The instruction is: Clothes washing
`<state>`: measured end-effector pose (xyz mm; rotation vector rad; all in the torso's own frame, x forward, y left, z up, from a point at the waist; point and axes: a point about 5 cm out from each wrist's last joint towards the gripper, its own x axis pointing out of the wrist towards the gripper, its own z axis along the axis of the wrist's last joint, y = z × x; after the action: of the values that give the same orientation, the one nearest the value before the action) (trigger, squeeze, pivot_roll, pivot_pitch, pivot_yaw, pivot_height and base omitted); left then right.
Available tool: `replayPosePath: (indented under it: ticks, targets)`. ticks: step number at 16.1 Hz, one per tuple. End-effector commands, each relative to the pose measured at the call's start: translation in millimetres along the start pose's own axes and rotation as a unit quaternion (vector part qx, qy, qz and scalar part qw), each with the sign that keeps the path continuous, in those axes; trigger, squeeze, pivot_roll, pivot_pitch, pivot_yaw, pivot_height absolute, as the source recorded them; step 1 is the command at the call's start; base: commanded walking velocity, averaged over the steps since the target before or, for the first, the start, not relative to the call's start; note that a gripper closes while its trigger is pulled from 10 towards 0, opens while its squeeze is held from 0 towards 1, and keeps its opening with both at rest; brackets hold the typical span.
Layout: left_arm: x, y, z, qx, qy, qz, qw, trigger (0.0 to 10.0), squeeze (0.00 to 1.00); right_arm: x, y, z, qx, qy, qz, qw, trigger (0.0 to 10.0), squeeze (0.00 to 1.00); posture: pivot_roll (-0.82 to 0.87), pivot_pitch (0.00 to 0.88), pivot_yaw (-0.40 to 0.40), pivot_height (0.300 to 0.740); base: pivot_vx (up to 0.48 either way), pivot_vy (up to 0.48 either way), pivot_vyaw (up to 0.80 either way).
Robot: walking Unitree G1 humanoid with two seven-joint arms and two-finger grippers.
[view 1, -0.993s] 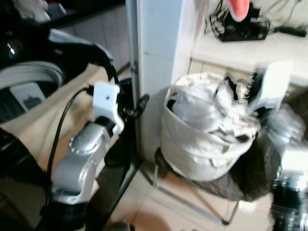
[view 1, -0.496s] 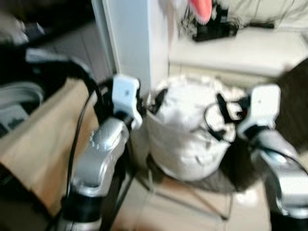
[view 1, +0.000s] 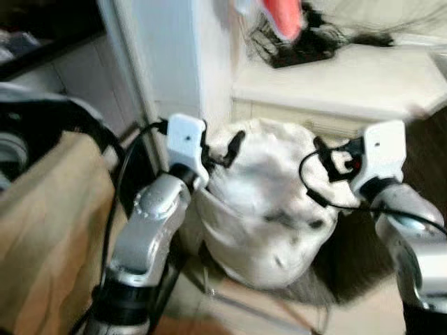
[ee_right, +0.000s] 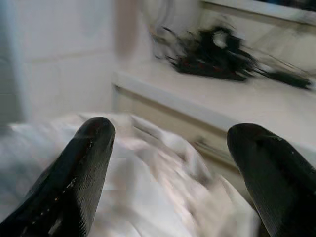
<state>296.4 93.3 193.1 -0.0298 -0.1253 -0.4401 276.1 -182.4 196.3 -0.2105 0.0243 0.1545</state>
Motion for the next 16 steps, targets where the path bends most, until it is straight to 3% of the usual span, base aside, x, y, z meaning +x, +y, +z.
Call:
replayPosePath:
  ticks: [1,5,8,9,13,15,16]
  targets:
    - [-2.8,9.2,1.4,0.008,0.0,0.023,1.0,10.0,0.0,2.1,6.0,4.5,0.006,-0.004,0.016,1.0,10.0,0.0,-0.05,0.0,-0.005,0.74,0.431,0.0,0.0]
    - [-5.7,27.5,-0.9,0.027,0.012,0.058,0.998,10.0,0.0,8.3,1.6,6.7,-0.008,0.005,0.045,0.999,10.0,0.0,-0.04,0.0,-0.02,0.74,0.0,0.0,0.0]
    - [-12.4,25.1,-1.2,0.045,0.025,-0.01,0.999,10.0,0.0,11.7,-2.8,1.1,0.008,0.036,0.064,0.997,10.0,0.0,-0.03,0.0,-0.015,0.74,0.0,0.0,0.0]
    - [-14.3,24.7,-2.7,0.052,0.037,-0.035,0.997,10.0,0.0,14.0,-5.4,-1.2,-0.003,0.054,0.106,0.993,10.0,1.0,-0.03,0.0,-0.012,0.74,0.0,0.0,0.0]
    - [-18.2,17.7,-1.7,0.059,0.047,-0.104,0.992,10.0,0.0,22.6,-33.6,-13.5,-0.007,0.132,0.141,0.981,10.0,1.0,-0.02,0.0,-0.004,0.74,0.0,0.0,0.0]
    - [-20.3,14.0,-3.0,0.058,0.059,-0.132,0.988,10.0,0.0,26.6,-47.3,-21.2,-0.016,0.17,0.178,0.969,10.0,1.0,-0.02,0.0,-0.002,0.74,0.0,0.0,0.0]
    - [-20.8,12.9,-3.5,0.052,0.064,-0.14,0.987,10.0,0.0,26.1,-51.3,-28.3,-0.028,0.197,0.214,0.956,10.0,1.0,-0.02,0.0,0.001,0.74,0.0,0.0,0.0]
